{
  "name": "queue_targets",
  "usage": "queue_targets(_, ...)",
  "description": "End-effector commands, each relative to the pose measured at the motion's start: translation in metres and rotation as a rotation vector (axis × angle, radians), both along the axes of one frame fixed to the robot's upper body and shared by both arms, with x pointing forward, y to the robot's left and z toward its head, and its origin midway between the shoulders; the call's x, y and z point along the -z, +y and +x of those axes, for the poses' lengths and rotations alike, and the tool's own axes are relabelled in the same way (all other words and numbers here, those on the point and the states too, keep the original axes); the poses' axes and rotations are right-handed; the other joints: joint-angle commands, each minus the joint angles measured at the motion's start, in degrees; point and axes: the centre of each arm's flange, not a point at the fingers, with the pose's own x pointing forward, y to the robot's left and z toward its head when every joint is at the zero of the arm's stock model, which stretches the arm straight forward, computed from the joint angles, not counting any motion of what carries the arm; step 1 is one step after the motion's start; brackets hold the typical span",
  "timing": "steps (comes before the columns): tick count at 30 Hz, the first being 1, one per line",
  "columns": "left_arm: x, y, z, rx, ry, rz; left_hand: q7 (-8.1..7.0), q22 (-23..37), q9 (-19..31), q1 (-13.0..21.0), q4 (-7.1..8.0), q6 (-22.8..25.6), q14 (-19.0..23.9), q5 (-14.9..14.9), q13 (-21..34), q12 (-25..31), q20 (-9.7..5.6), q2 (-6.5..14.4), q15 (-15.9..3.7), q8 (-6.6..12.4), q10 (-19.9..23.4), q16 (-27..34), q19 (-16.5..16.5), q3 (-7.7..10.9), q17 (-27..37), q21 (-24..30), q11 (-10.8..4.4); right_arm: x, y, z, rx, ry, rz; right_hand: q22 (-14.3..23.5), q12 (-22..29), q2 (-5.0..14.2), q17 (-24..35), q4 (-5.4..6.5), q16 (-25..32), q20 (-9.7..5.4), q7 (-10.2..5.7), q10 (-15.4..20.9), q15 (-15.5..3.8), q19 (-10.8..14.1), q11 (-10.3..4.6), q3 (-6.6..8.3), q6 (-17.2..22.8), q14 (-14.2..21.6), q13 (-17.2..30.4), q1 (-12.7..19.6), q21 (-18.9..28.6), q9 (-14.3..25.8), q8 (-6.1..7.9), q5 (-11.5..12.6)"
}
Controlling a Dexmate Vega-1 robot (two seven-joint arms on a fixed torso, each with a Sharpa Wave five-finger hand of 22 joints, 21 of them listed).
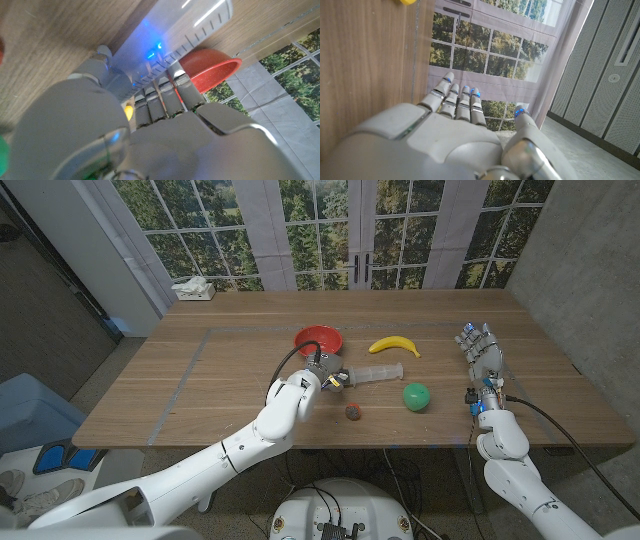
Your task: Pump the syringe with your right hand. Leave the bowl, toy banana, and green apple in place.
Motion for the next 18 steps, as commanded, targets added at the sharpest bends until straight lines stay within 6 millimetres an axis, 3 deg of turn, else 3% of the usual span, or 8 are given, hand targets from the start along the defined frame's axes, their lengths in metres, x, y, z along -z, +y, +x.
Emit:
queue_targets(1, 0.0021, 0.0054, -0.0032, 0.112, -0.141, -0.081, 0.88, 1.2, 1.2, 13.9, 0.61, 8.3, 8.1, -0.4, 1.1, 1.8, -7.96, 11.1, -8.76, 1.56, 7.1, 2.4, 5.7, -0.09, 1.0, 3.2, -1.67, -0.0015, -0.0001, -0.0007, 0.009, 0.001, -0.005, 0.2, 0.5, 0.81, 0.2, -0.12, 0.3, 0.10, -0.19, 0.6, -0.11, 0.4, -0.07, -0.23, 0.1, 0.4, 0.3, 0.3, -0.2, 0.2, 0.29, 0.0)
queue_targets(4, 0.0018, 0.0065, -0.0046, 0.140, -0.156, -0.102, 0.79, 2.1, 1.5, 15.5, 0.47, 9.9, 10.1, -0.6, 1.8, 2.3, -8.57, 10.5, -8.77, 1.96, 8.3, 3.3, 6.0, -0.66, 1.7, 4.8, -1.46, -0.0012, -0.0005, -0.0014, 0.011, 0.003, -0.001, 0.2, 0.5, 0.80, 0.2, -0.13, 0.3, 0.10, -0.25, 0.6, -0.15, 0.4, -0.12, -0.24, 0.1, 0.4, 0.3, 0.3, -0.3, 0.2, 0.29, 0.0)
queue_targets(18, -0.0028, 0.0133, -0.0075, 0.235, -0.251, -0.198, 0.42, 3.2, 1.6, 17.1, 0.51, 11.3, 11.0, -0.9, 2.3, 2.5, -8.71, 9.8, -8.77, 2.19, 9.6, 3.3, 6.8, -1.56, 1.7, 7.0, -1.64, -0.0042, 0.0011, -0.0012, 0.017, -0.002, -0.004, 0.2, 0.5, 0.81, 0.3, -0.17, 0.2, 0.06, -0.22, 0.7, -0.20, 0.5, -0.06, -0.25, 0.1, 0.3, 0.4, 0.3, -0.5, 0.2, 0.28, 0.0)
